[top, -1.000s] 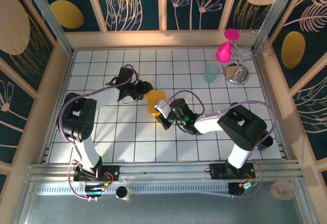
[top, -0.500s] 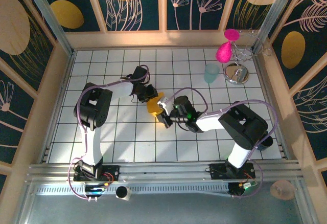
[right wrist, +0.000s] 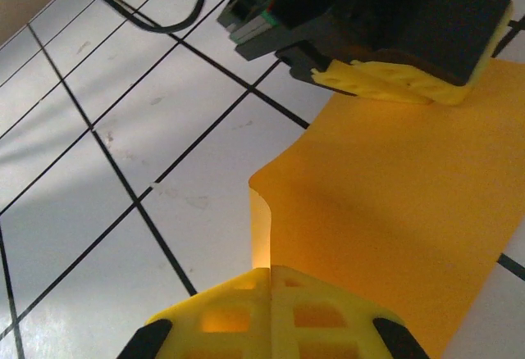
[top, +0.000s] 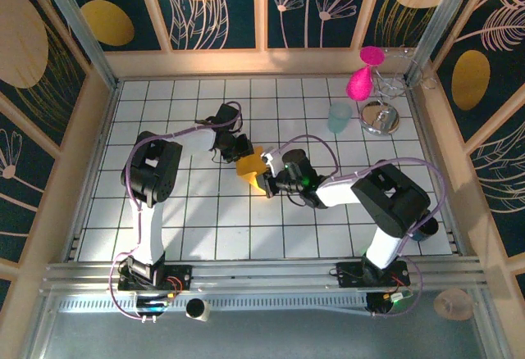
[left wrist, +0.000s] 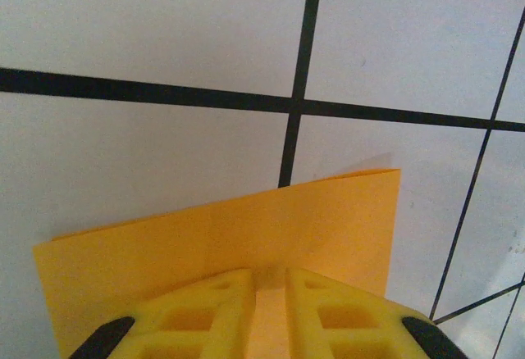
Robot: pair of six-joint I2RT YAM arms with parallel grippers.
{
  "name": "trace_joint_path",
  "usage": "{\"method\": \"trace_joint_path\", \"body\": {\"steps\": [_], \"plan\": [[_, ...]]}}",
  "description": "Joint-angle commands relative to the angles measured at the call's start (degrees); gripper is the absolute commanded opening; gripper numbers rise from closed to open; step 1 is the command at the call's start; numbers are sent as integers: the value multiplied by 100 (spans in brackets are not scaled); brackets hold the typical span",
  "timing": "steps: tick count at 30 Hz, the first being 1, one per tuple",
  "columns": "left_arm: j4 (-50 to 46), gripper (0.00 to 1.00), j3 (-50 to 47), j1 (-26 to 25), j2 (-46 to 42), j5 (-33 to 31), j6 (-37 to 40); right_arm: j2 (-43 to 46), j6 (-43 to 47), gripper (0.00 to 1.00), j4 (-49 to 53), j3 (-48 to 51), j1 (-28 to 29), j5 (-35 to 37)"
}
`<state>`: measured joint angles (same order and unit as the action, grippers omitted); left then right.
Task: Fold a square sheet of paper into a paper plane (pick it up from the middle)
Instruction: Third fold the triangle at the center of the table.
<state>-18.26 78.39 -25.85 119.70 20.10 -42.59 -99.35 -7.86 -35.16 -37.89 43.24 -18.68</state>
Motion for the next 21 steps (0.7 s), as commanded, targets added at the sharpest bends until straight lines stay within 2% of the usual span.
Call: {"method": "trace_joint_path", "body": {"steps": [1, 21], "plan": [[-433, 21, -78, -46, 400, -184, 146, -182, -144, 0, 247, -181, -46, 263], [-424, 20, -69, -48, 417, -120, 225, -412, -199, 0, 548, -390, -71, 815]]}}
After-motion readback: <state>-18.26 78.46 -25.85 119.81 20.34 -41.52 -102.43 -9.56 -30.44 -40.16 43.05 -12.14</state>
